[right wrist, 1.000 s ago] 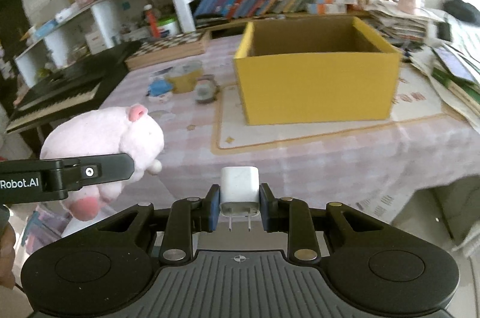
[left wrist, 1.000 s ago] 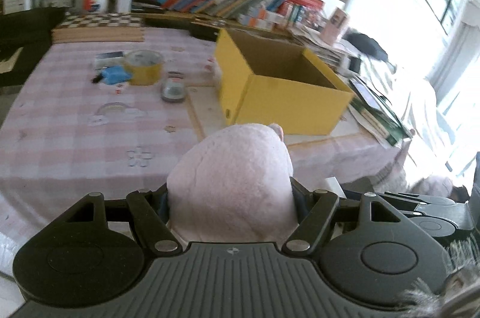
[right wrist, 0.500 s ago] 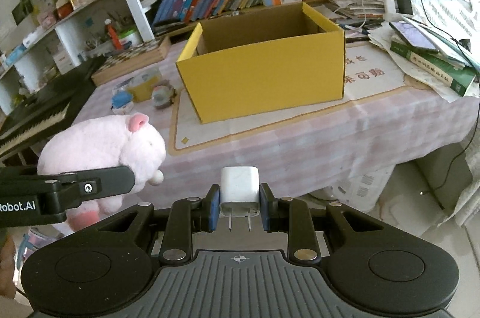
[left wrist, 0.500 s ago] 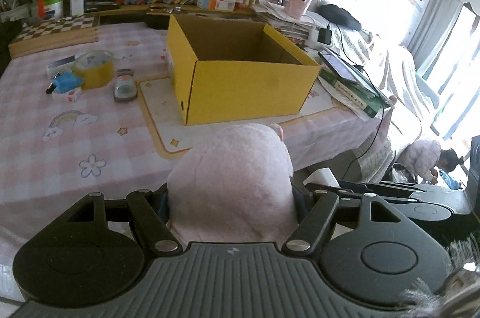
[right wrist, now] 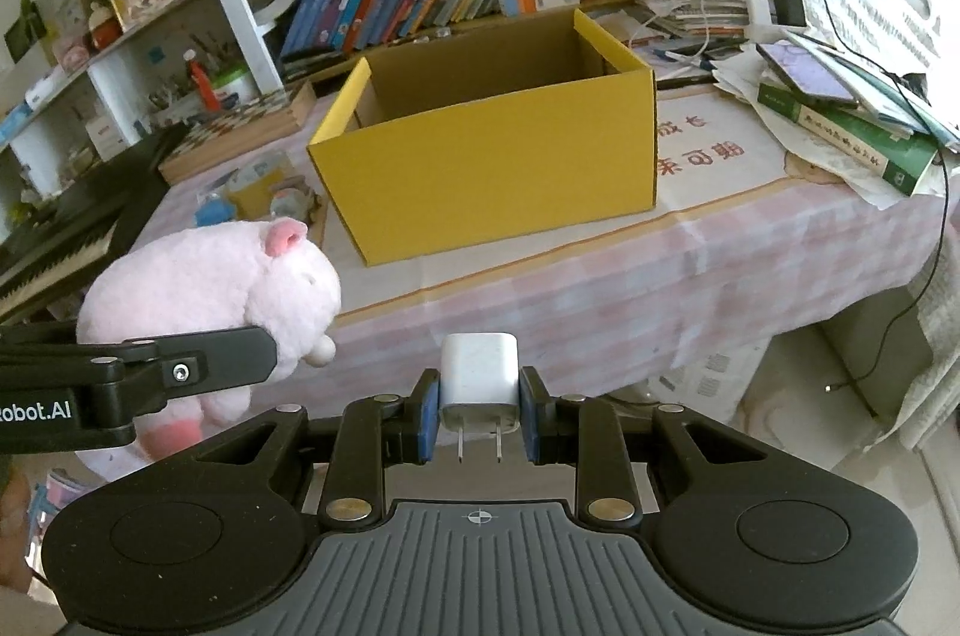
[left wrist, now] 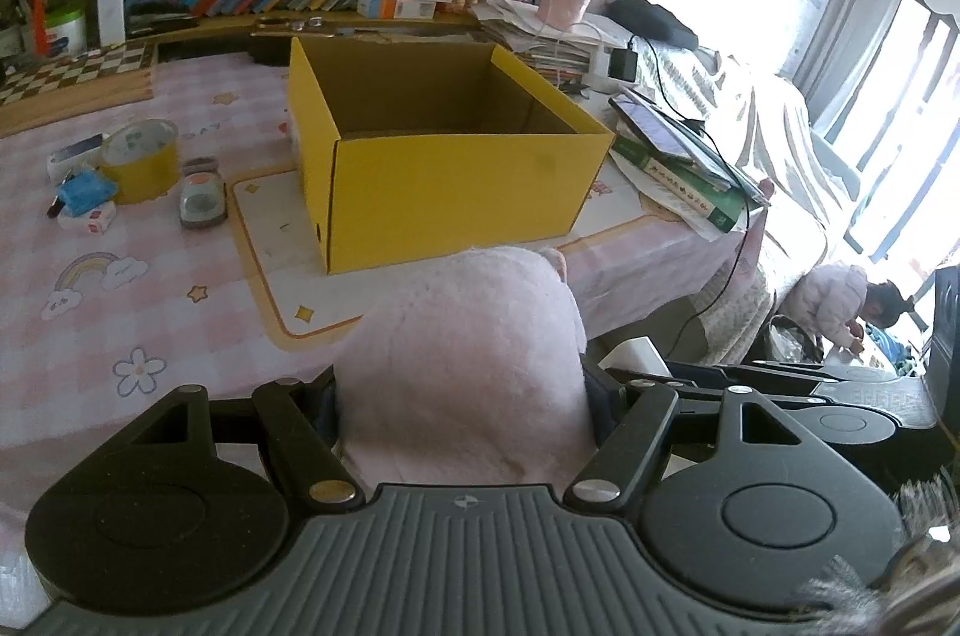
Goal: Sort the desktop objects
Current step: 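Lift the pig and charger and carry both toward the yellow box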
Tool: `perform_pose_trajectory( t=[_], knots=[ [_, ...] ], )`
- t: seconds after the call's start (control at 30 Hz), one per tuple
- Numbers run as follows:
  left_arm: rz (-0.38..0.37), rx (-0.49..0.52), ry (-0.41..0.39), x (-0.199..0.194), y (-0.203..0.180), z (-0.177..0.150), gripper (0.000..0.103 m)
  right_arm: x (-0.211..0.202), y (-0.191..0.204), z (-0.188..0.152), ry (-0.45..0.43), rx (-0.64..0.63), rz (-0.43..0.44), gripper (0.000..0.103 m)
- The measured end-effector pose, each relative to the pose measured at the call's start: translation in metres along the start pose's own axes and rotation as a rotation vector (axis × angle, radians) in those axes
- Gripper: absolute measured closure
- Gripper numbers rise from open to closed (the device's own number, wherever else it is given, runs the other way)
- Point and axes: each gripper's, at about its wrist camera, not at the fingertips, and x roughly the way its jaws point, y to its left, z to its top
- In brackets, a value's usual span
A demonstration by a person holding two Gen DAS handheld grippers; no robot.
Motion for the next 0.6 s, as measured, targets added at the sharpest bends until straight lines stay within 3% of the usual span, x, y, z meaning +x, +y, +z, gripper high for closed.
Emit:
perform_pose_trajectory(
  t=[0.6],
  knots=[
    [-0.019, 0.01, 0.013, 0.012, -0.003, 0.007, 0.033, 0.009, -0.013, 0.012, 0.01, 0.008, -0.018, 0.077]
  ],
)
